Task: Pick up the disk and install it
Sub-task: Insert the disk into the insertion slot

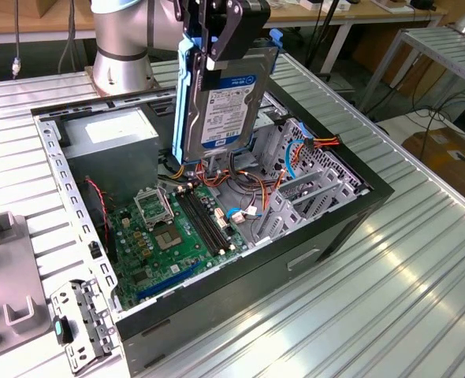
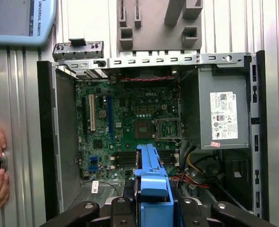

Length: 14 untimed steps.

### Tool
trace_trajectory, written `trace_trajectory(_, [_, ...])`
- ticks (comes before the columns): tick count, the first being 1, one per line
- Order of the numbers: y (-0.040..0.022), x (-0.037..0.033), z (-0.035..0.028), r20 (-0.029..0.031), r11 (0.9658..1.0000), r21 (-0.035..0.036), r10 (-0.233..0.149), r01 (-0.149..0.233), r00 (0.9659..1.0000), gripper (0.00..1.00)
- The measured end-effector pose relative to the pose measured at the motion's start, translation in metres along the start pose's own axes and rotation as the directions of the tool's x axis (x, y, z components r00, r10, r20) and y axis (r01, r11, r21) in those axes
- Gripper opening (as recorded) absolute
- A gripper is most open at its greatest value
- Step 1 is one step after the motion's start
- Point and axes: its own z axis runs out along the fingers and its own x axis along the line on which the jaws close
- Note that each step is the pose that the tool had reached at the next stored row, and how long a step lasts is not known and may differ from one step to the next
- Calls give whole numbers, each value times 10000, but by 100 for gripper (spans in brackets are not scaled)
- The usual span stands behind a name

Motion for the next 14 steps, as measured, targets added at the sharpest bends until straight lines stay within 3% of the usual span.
trace_trajectory(9, [-39,197,10,-47,10000,1,-1,1,10000,37])
trace_trajectory(13, [-196,203,17,-61,10000,3,-1,1,10000,37])
trace_trajectory(14, [-261,200,19,-63,10000,3,0,0,10000,37])
